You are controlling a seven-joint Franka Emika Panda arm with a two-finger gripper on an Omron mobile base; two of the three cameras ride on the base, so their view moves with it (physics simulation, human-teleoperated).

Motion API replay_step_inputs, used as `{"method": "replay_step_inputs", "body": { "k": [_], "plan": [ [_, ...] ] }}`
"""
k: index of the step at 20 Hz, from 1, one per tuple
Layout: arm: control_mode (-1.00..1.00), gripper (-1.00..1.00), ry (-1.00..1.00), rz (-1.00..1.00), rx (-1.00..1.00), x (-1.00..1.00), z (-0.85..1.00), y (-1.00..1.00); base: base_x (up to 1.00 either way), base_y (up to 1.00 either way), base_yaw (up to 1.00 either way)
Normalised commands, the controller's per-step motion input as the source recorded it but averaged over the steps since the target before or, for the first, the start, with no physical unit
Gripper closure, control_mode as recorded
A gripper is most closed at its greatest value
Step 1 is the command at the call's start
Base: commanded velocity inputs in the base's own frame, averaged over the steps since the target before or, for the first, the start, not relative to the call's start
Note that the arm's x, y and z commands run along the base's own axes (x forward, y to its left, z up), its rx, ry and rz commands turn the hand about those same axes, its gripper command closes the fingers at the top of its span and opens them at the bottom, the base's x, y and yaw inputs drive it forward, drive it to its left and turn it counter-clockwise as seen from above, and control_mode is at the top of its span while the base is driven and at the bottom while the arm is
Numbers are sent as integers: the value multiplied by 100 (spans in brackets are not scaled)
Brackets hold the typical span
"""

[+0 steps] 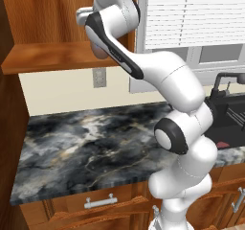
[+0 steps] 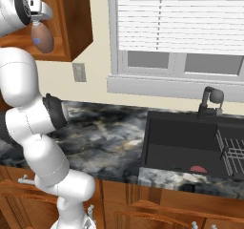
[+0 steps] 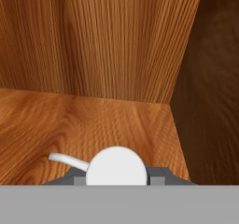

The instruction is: Pick up the sponge and soap dispenser from the sink, and place them back in the cabinet, and close the cabinet door.

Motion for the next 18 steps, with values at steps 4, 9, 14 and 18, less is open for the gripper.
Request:
{"method": "replay_step_inputs", "body": {
  "k": [4,9,14,18],
  "plan": [
    [-100,100,0,0,0,0,0,0,0,0,0],
    [-100,100,0,0,0,0,0,0,0,0,0],
    [-100,-100,0,0,0,0,0,0,0,0,0],
    [-100,-100,-6,0,0,0,-6,0,0,0,0]
  ]
}}
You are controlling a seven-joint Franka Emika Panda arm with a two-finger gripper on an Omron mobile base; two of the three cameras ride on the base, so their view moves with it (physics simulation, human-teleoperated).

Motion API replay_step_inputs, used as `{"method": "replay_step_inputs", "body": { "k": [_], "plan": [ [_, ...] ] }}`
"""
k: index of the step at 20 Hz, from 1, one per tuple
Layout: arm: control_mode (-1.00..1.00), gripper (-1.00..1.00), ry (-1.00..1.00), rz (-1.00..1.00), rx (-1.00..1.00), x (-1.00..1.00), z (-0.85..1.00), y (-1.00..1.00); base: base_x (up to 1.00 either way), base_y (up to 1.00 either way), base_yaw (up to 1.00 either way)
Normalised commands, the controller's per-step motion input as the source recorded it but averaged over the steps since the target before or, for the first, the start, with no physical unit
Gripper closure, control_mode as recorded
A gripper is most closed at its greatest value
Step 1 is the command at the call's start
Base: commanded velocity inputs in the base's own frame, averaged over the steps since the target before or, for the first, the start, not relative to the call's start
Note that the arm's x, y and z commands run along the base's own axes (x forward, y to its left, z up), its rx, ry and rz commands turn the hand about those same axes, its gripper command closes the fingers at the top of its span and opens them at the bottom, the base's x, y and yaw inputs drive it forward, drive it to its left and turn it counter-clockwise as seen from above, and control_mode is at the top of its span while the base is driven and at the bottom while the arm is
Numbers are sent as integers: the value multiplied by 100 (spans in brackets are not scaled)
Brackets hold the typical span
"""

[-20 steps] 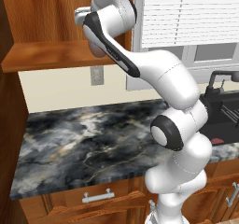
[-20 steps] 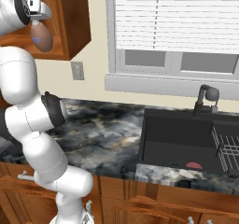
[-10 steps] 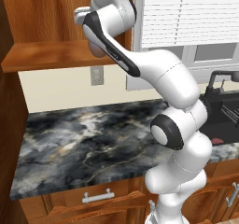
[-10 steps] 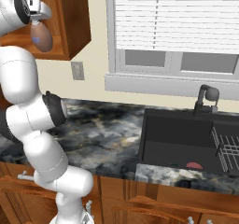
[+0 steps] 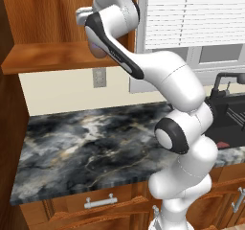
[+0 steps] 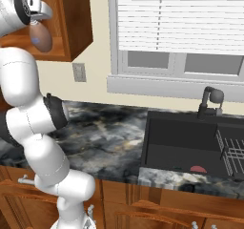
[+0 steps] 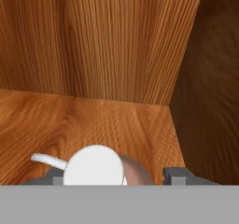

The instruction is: Pick up the sponge and soap dispenser from the sink, and place them back in the cabinet, and close the cabinet door.

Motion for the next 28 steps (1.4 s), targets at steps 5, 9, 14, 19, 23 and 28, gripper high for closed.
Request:
{"method": "replay_step_inputs", "body": {
  "k": [5,9,14,19,23,28],
  "plan": [
    [-100,-100,-13,0,0,0,-15,0,0,0,0],
    [-100,-100,-17,0,0,1,-19,0,0,0,0],
    [-100,-100,-13,0,0,14,-18,0,0,0,0],
    [-100,-100,-11,0,0,21,-14,0,0,0,0],
    [-100,-100,-4,0,0,2,-3,0,0,0,0],
    [-100,-100,-1,0,0,-27,0,0,0,0,0]
  ]
}}
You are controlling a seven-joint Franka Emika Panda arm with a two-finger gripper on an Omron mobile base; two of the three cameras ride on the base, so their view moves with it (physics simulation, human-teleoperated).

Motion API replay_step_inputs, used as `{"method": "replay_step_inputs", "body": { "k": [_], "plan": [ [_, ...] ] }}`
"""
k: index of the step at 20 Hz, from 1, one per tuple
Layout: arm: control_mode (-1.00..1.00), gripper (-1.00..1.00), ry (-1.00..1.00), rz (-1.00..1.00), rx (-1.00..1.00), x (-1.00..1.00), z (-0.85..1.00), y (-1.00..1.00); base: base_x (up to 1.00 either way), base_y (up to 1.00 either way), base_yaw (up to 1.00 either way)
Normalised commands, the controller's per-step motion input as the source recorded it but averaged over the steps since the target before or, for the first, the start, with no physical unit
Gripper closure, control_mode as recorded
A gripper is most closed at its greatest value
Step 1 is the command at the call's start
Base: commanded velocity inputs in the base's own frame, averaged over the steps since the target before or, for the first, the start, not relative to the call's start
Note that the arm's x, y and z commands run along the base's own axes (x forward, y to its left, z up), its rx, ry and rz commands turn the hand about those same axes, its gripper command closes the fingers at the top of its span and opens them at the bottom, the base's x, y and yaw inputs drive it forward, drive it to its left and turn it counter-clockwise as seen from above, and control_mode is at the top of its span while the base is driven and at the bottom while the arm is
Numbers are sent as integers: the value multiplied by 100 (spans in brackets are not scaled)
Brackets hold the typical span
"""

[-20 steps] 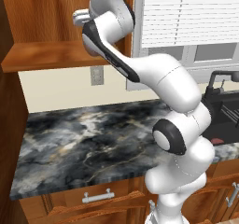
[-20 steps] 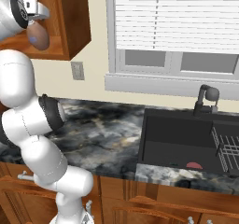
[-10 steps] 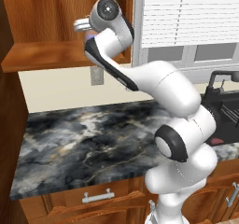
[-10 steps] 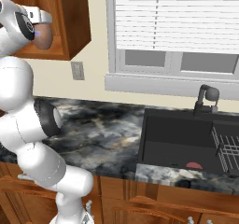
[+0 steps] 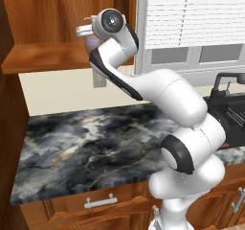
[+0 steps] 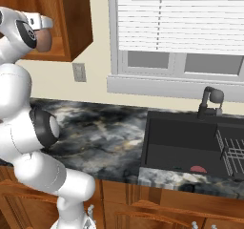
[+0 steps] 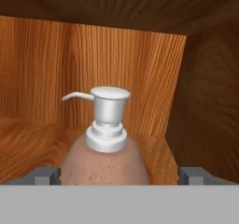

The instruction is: Pick up the sponge and soap dispenser from the sink, and place them back in the cabinet, and close the cabinet door.

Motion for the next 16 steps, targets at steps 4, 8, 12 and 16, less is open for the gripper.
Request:
{"method": "replay_step_inputs", "body": {
  "k": [4,8,12,16],
  "plan": [
    [-100,-100,0,0,0,-44,11,0,0,0,0],
    [-100,-100,0,0,0,-45,20,0,0,0,0],
    [-100,-100,6,0,0,-53,11,-4,0,0,0],
    [-100,-100,12,0,0,-71,5,-24,0,0,0]
  ]
}}
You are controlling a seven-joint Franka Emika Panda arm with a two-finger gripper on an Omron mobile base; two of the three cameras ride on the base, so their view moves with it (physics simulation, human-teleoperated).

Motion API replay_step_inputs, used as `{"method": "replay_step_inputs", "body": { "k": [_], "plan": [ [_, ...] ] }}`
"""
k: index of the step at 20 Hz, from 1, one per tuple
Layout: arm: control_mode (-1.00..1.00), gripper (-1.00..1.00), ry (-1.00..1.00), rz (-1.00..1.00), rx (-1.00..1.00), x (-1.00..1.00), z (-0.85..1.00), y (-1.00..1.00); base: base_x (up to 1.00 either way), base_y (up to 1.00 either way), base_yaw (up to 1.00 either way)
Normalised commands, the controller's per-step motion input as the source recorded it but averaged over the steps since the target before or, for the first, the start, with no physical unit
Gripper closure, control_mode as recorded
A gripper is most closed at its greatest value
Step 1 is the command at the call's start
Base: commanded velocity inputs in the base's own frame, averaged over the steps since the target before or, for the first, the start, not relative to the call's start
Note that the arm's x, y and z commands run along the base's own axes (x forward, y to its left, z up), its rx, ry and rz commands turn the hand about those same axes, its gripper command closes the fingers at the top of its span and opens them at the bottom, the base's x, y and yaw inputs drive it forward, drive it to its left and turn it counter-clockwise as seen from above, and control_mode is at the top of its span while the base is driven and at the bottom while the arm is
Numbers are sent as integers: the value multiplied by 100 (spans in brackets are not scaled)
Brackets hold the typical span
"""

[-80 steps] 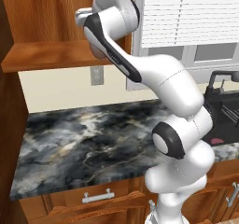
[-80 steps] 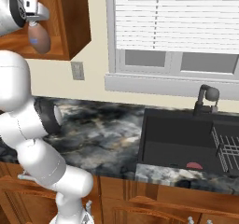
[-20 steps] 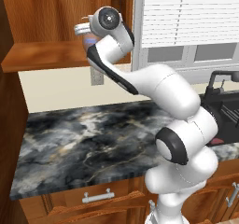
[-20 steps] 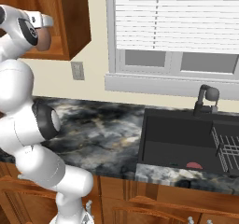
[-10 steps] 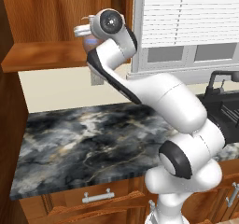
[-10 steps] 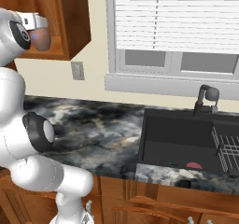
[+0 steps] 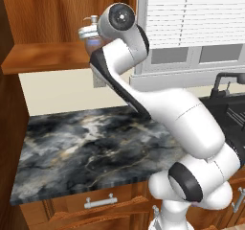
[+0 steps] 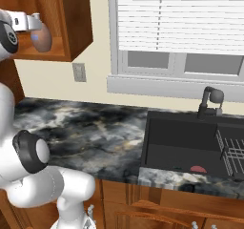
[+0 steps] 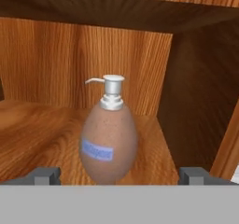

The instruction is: Pick up the sponge and soap dispenser from the sink, and place them back in the cabinet, and close the cabinet door.

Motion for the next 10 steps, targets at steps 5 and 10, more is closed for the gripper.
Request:
{"method": "replay_step_inputs", "body": {
  "k": [5,10],
  "plan": [
    [-100,-100,11,0,0,-74,0,-41,0,0,0],
    [-100,-100,4,0,0,-74,0,-47,0,0,0]
  ]
}}
